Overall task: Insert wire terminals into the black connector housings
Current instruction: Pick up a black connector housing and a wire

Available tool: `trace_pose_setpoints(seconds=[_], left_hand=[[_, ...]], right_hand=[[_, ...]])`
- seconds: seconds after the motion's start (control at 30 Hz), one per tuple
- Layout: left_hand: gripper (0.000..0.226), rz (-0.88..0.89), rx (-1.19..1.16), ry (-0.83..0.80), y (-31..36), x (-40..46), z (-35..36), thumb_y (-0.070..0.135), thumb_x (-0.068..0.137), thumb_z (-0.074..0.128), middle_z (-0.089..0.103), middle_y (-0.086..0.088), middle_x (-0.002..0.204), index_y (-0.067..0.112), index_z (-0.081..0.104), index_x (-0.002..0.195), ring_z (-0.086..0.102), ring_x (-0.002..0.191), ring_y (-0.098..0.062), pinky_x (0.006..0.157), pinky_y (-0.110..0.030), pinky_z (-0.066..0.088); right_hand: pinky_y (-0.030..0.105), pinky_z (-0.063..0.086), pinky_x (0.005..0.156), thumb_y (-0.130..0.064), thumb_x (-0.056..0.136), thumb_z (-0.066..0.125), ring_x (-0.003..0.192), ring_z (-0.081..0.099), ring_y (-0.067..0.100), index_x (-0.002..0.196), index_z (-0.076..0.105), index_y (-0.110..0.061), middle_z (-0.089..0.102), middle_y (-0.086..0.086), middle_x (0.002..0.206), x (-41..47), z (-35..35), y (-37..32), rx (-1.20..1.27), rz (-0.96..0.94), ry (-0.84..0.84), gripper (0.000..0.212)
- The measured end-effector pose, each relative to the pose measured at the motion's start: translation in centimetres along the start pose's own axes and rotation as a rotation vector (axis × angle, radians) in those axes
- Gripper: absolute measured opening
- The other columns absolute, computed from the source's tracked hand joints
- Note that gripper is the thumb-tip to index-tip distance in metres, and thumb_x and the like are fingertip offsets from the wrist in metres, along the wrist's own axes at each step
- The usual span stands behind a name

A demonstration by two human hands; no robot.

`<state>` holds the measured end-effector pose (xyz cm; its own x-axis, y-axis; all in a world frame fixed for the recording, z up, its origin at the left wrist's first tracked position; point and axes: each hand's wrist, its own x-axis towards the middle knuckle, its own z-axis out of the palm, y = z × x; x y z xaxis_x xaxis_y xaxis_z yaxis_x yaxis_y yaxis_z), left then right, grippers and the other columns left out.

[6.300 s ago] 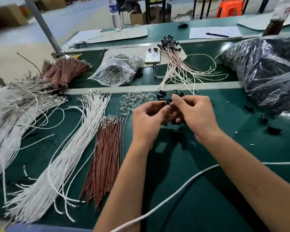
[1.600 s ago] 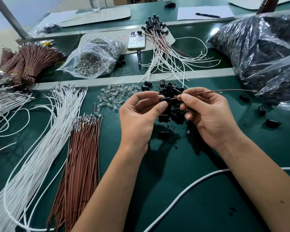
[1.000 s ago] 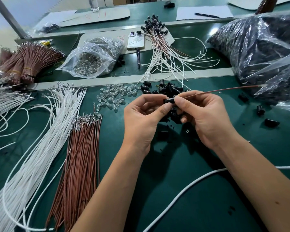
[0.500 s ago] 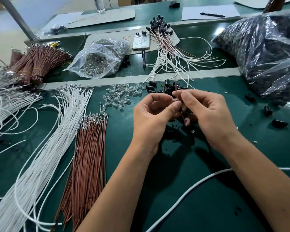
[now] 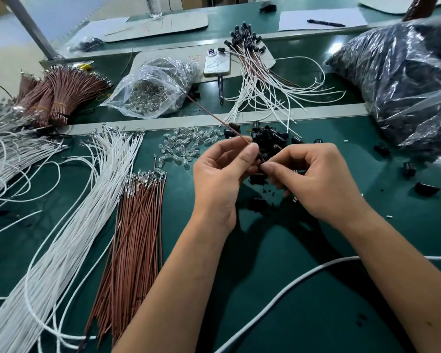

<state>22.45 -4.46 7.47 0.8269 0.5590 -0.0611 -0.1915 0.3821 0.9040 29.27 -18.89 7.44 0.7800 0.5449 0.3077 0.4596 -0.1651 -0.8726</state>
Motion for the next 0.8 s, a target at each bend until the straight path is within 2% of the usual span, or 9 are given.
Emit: trace_pose_setpoints(seconds=[0.1, 0.23, 0.3, 0.37, 0.47, 0.57, 0.67, 0.73, 0.8], left_hand=[[0.017, -0.005, -0.162, 0.081, 1.1, 0.7, -0.9, 0.007, 0.076, 0.076, 0.075, -0.004, 0.082, 0.011, 0.072, 0.092, 0.069, 0.073, -0.016, 0.066, -0.021, 0.057], [0.021, -0.02, -0.271, 0.111, 2.2, 1.1, -2.2, 0.011, 0.071, 0.074, 0.073, -0.005, 0.081, 0.011, 0.071, 0.091, 0.073, 0.072, -0.022, 0.06, -0.022, 0.058], [0.019, -0.039, -0.253, 0.081, 2.2, 0.9, -2.1, 0.009, 0.074, 0.073, 0.073, -0.005, 0.08, 0.01, 0.07, 0.092, 0.073, 0.069, -0.022, 0.059, -0.022, 0.058], [0.014, -0.052, -0.187, 0.021, 1.8, 0.7, -1.6, 0.007, 0.077, 0.072, 0.073, -0.005, 0.079, 0.01, 0.07, 0.091, 0.073, 0.068, -0.021, 0.06, -0.023, 0.058], [0.01, -0.066, -0.118, -0.041, 0.9, 0.1, -0.5, 0.002, 0.084, 0.069, 0.072, -0.005, 0.078, 0.01, 0.07, 0.09, 0.073, 0.066, -0.022, 0.06, -0.023, 0.058], [0.01, -0.066, -0.122, -0.028, 0.8, 0.1, -0.4, 0.001, 0.085, 0.07, 0.073, -0.006, 0.081, 0.008, 0.071, 0.091, 0.073, 0.068, -0.021, 0.062, -0.023, 0.058], [0.01, -0.056, -0.147, -0.006, 1.1, 0.3, -0.9, -0.001, 0.088, 0.067, 0.074, -0.005, 0.082, 0.008, 0.071, 0.092, 0.073, 0.07, -0.021, 0.064, -0.023, 0.058], [0.01, -0.041, -0.116, -0.019, 1.0, 0.3, -0.9, -0.001, 0.089, 0.067, 0.074, -0.006, 0.083, 0.007, 0.071, 0.093, 0.073, 0.071, -0.022, 0.066, -0.024, 0.059], [0.01, -0.012, -0.038, -0.05, 0.8, 0.1, -0.7, -0.001, 0.089, 0.069, 0.074, -0.008, 0.085, 0.007, 0.071, 0.094, 0.074, 0.073, -0.024, 0.069, -0.028, 0.06]], right_hand=[[0.029, 0.05, 0.054, -0.02, 0.089, 0.081, 0.054, 0.06, 0.017, 0.074, 0.076, -0.02, 0.069, -0.005, 0.062, 0.0, -0.7, -0.1, -0.123, 0.006, -0.198, 0.016], [0.015, 0.044, 0.06, -0.019, 0.091, 0.074, 0.06, 0.057, 0.002, 0.075, 0.072, -0.018, 0.066, -0.006, 0.065, -0.1, -1.9, -0.7, -0.053, 0.026, -0.608, 0.016], [0.015, 0.046, 0.058, -0.028, 0.091, 0.076, 0.06, 0.06, 0.002, 0.083, 0.075, -0.02, 0.07, -0.005, 0.068, -0.1, -1.9, -0.8, 0.017, 0.037, -0.572, 0.012], [0.014, 0.045, 0.051, -0.032, 0.093, 0.077, 0.055, 0.059, 0.003, 0.088, 0.077, -0.019, 0.072, -0.003, 0.069, 0.0, -1.3, -0.6, 0.115, 0.061, -0.405, 0.014], [0.013, 0.039, 0.044, -0.022, 0.095, 0.075, 0.049, 0.055, 0.007, 0.084, 0.077, -0.015, 0.068, 0.001, 0.063, 0.0, -0.2, -0.3, 0.18, 0.126, -0.256, 0.014], [0.016, 0.037, 0.04, -0.018, 0.094, 0.076, 0.047, 0.053, 0.009, 0.08, 0.077, -0.013, 0.067, 0.005, 0.06, -0.1, -0.7, -0.2, 0.147, 0.165, -0.363, 0.015], [0.017, 0.037, 0.04, -0.027, 0.091, 0.075, 0.044, 0.052, 0.005, 0.08, 0.077, -0.016, 0.064, -0.001, 0.056, -0.3, -1.7, -0.4, 0.095, 0.185, -0.542, 0.016], [0.015, 0.036, 0.041, -0.024, 0.094, 0.075, 0.044, 0.051, 0.002, 0.082, 0.077, -0.013, 0.063, -0.004, 0.055, -0.3, -1.5, -0.4, 0.126, 0.178, -0.47, 0.016], [0.016, 0.035, 0.039, -0.019, 0.097, 0.073, 0.045, 0.051, 0.005, 0.086, 0.077, -0.011, 0.064, -0.002, 0.059, -0.1, -1.0, -0.2, 0.193, 0.196, -0.309, 0.014]])
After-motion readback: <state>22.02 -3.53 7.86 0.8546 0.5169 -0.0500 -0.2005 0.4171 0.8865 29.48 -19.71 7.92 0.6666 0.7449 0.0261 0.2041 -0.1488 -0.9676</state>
